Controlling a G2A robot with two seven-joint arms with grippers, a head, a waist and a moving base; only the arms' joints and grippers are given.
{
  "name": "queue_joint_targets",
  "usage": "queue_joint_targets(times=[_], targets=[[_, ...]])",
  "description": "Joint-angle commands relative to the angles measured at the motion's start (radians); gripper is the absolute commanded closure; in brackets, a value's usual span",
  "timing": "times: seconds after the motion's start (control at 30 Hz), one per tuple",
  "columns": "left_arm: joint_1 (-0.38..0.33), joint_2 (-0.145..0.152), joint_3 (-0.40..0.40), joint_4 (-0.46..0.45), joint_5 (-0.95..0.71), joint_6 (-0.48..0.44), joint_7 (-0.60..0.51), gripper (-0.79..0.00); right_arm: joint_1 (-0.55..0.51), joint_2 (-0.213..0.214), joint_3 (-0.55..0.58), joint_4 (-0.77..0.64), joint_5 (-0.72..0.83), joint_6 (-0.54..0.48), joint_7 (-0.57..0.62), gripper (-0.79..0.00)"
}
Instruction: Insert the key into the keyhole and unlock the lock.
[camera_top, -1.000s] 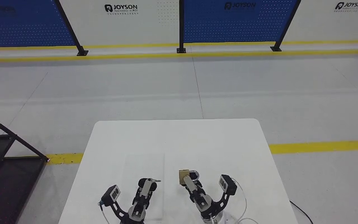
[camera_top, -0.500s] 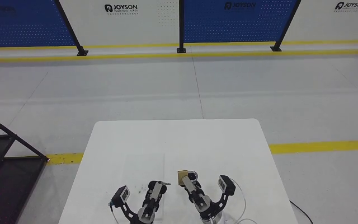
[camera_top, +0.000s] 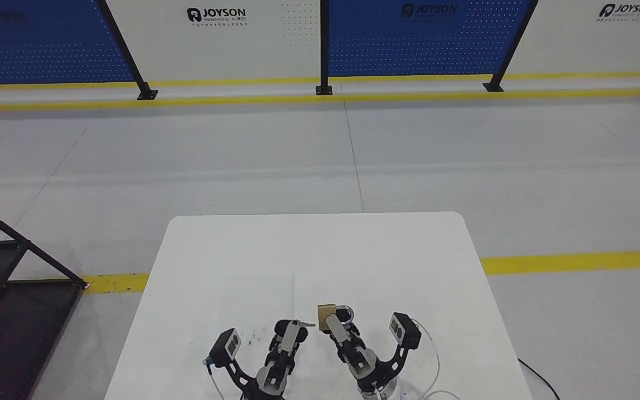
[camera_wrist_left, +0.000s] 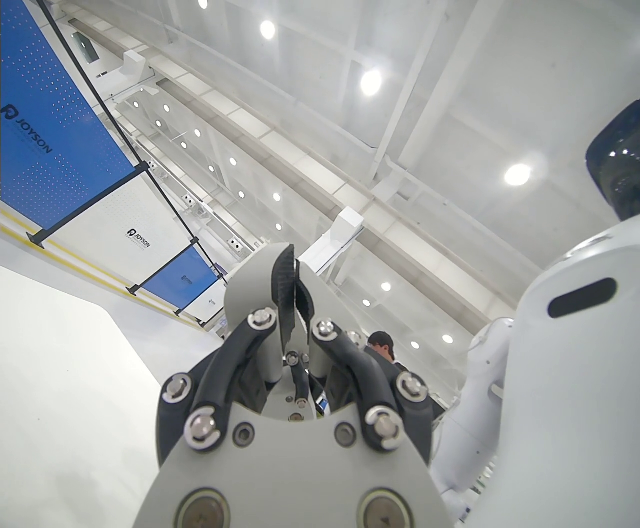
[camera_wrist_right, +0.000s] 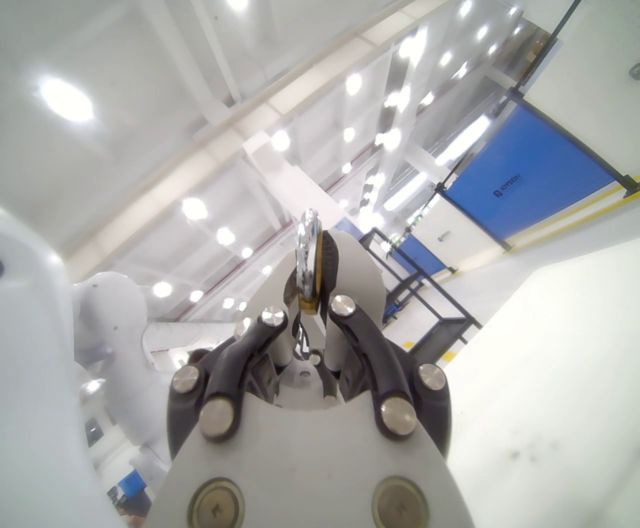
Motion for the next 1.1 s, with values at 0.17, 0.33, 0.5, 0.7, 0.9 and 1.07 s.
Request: queue_joint_targets(times=[0.17, 0.33, 0.5, 0.7, 0.9, 1.07], targets=[[-0.012, -0.012, 0.003, 0.012, 0.010, 0.016, 0.018, 0.000, 0.000, 0.000, 0.000, 0.000, 0.000, 0.000, 0.000, 0.000], [-0.013, -0.019, 0.004, 0.021, 0.040, 0.032, 0.034, 0.000, 0.000, 0.000, 0.000, 0.000, 0.000, 0.000, 0.000, 0.000], [-0.019, -0.025, 0.007, 0.027, 0.046, 0.037, 0.039, 0.000, 0.000, 0.000, 0.000, 0.000, 0.000, 0.000, 0.000, 0.000], [-0.025, -0.032, 0.011, 0.035, 0.038, 0.038, 0.040, 0.000, 0.000, 0.000, 0.000, 0.000, 0.000, 0.000, 0.000, 0.000], [-0.028, -0.037, 0.011, 0.043, 0.046, 0.039, 0.041, 0.000, 0.000, 0.000, 0.000, 0.000, 0.000, 0.000, 0.000, 0.000], [-0.028, -0.041, 0.012, 0.044, 0.050, 0.039, 0.041, 0.000, 0.000, 0.000, 0.000, 0.000, 0.000, 0.000, 0.000, 0.000]])
